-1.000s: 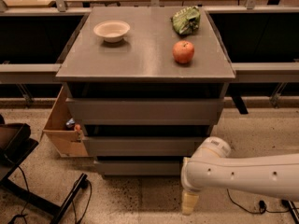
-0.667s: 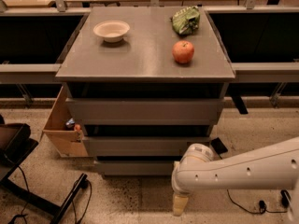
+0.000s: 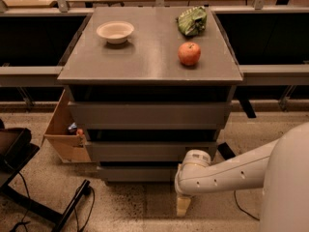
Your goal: Open bottom drawer
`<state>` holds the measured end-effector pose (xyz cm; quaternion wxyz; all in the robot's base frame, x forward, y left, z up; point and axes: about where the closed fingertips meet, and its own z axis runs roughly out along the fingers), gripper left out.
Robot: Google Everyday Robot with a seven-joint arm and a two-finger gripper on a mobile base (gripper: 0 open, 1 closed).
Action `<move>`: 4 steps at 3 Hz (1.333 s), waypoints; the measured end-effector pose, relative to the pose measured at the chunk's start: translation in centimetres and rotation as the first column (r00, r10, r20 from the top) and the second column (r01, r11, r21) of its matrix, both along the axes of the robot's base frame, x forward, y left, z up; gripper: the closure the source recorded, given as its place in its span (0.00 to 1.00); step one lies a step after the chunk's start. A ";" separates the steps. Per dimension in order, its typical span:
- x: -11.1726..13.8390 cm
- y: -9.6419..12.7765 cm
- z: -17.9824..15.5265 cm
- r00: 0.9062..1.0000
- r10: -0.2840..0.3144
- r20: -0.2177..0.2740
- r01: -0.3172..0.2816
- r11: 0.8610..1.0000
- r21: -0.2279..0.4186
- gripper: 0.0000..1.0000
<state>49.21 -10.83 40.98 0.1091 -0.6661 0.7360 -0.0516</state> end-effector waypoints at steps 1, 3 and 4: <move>1.0 1.1 -1.6 1.000 0.010 0.007 -0.010 1.000 0.014 0.00; 3.9 5.4 -12.7 0.999 -0.025 0.032 0.021 0.991 0.130 0.00; 5.9 6.1 -17.4 0.998 -0.007 0.068 -0.003 0.989 0.145 0.00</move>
Offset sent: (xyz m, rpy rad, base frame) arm 0.0372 0.0718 -0.1563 0.1354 -0.0394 0.0280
